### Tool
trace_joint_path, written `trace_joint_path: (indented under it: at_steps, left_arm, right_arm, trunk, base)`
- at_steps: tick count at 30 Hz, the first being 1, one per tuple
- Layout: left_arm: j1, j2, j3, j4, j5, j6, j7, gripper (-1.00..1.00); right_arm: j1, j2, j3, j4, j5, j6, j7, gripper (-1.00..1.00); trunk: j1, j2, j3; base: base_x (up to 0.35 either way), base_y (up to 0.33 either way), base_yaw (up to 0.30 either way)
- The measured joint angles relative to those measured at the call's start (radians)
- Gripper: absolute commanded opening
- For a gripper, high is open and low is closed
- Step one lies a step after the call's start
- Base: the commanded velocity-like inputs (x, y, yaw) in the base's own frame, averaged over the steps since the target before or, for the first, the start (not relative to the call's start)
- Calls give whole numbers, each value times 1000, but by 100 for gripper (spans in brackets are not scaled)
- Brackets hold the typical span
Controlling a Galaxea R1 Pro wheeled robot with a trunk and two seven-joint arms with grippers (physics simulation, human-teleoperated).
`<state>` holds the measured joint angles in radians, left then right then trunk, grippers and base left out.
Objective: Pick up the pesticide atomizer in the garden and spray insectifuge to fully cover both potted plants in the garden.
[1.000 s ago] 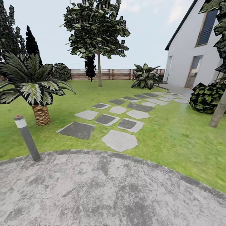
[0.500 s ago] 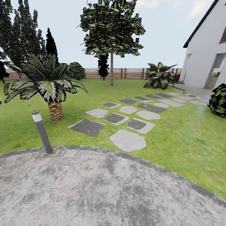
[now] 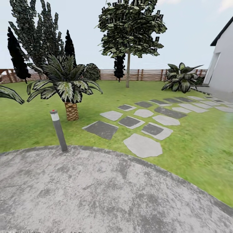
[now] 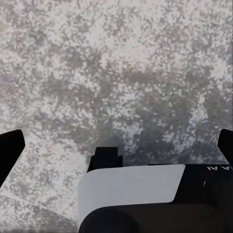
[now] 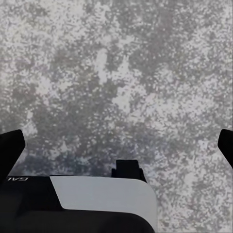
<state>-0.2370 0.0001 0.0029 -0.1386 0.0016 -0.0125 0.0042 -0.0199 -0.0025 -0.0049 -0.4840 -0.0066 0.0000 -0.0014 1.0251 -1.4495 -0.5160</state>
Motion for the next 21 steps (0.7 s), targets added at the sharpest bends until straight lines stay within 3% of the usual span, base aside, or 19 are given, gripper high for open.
trace_joint_path:
  at_steps: [21]
  left_arm:
    - [0,0,-5,0,0,0,0,100]
  right_arm:
    - [0,0,0,0,0,0,0,100]
  trunk:
    - [0,0,-12]
  base:
    - [0,-9,255]
